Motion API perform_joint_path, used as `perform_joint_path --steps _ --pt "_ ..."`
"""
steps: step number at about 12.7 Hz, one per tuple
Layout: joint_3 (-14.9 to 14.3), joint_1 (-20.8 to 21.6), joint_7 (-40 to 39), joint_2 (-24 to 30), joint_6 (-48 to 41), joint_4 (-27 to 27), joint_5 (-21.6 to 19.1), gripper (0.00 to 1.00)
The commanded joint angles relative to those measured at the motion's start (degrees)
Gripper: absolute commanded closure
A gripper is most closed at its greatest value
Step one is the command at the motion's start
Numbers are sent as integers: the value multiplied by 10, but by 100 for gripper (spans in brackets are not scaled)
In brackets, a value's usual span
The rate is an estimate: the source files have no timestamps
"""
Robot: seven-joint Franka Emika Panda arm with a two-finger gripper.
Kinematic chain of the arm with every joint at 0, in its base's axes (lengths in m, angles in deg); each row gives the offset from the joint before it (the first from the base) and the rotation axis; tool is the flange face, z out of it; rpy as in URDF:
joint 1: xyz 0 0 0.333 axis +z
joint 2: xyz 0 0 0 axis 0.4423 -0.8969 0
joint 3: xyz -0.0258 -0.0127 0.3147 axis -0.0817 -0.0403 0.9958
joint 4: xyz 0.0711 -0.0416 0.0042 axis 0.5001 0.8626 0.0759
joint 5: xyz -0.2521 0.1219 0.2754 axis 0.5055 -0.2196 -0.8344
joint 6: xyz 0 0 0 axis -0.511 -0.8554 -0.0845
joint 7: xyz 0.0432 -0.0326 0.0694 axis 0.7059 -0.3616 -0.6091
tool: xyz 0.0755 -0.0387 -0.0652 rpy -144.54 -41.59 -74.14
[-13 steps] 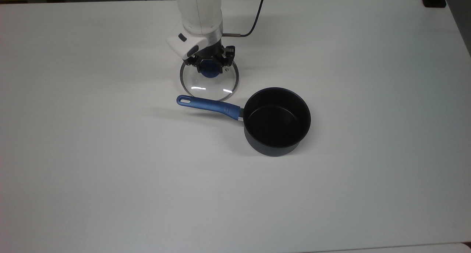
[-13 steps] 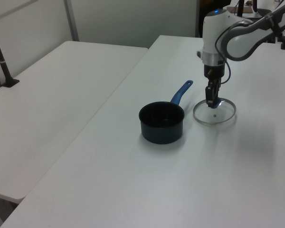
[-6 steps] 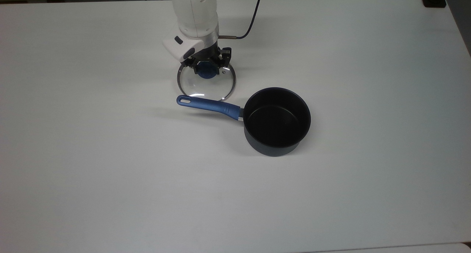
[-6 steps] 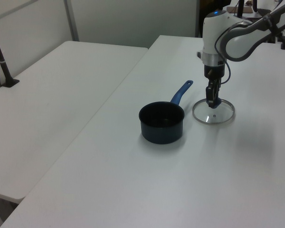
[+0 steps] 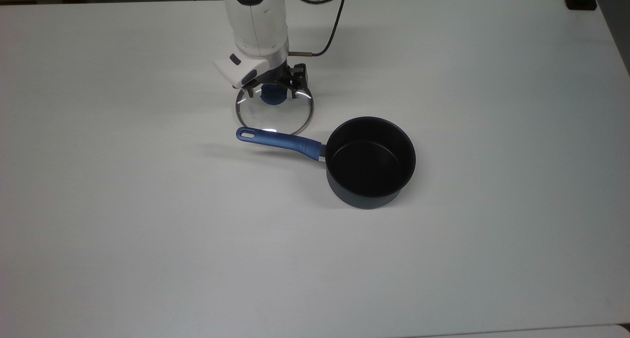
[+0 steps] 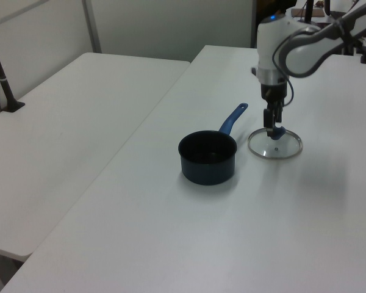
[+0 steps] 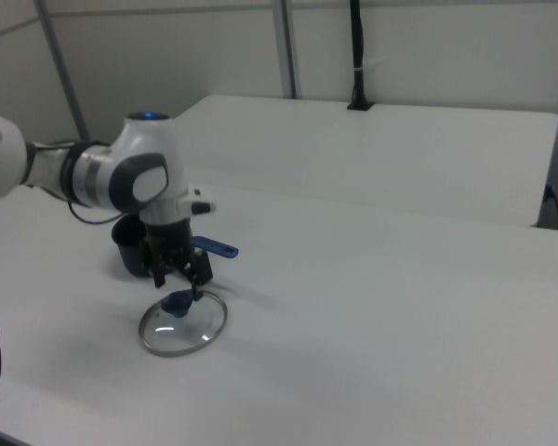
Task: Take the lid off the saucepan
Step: 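Open the gripper, release the knob, and raise the gripper away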
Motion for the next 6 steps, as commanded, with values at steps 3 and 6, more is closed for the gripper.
perform_joint_path --steps 3,6 --pt "0 -2 20 44 -220 -166 71 0" --pt "-9 -10 21 58 -249 -220 70 0"
